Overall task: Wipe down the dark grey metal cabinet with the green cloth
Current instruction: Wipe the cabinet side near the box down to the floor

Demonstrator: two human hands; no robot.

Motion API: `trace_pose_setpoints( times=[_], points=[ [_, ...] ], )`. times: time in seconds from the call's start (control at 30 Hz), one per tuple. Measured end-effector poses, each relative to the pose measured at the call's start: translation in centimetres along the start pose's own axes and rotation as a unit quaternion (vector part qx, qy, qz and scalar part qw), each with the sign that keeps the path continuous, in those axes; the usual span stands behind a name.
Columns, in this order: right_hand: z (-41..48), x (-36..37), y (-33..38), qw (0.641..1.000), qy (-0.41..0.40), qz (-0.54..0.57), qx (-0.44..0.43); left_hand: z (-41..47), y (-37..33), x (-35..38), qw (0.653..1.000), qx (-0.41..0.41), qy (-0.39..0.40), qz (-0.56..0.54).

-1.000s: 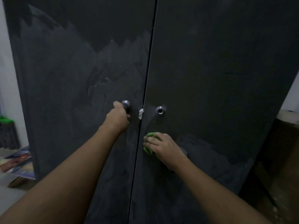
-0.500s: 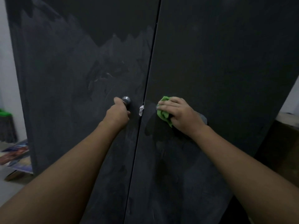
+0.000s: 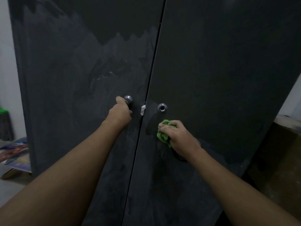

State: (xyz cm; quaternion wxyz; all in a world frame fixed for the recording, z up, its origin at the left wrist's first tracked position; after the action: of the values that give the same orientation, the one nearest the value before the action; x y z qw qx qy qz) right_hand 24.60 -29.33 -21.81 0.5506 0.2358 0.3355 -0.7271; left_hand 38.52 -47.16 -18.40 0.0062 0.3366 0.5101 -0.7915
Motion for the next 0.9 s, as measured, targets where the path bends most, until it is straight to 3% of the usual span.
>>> trace_pose_setpoints(
  times=[0.1,0.23,0.43,0.6,0.8,0.9],
  points=[
    [2.2,-3.0,1.5,0.996,-0.056,-0.025,-0.059,-0.1,0.0,0.0,1.000,0.004,-0.002,0.004],
    [6.6,-7.2,3.7,0.977,-0.152,-0.150,-0.023,-0.1,0.1,0.1,1.000,0.001,-0.002,0.004],
    [8.5,-1.8,5.7,0.966,-0.089,-0.242,-0.009,-0.1,-0.1,0.0,1.000,-0.002,-0.007,0.013],
    [5.1,0.5,5.6,0.969,-0.109,-0.223,-0.007,0.0,0.1,0.0,1.000,0.007,-0.006,0.009],
    [-0.3,4.5,5.0,0.980,-0.022,-0.182,-0.073,0.0,0.1,0.2,1.000,0.002,-0.003,-0.002],
    [1.1,2.8,5.1,0.983,-0.056,-0.153,-0.085,0.0,0.1,0.3,1.000,0.007,-0.008,-0.007]
  ],
)
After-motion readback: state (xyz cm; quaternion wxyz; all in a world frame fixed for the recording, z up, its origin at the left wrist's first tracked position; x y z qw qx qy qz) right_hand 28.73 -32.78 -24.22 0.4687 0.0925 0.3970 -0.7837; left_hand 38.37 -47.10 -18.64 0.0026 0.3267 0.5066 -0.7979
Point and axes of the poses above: each hand's wrist, its own z-axis towards the middle knuckle, its own x-axis out of the palm, y = z × x, the point moved 7 cm from there along z, towards the middle knuckle, and after that the axes turned 8 degrees about -z, right-handed, at the moved point
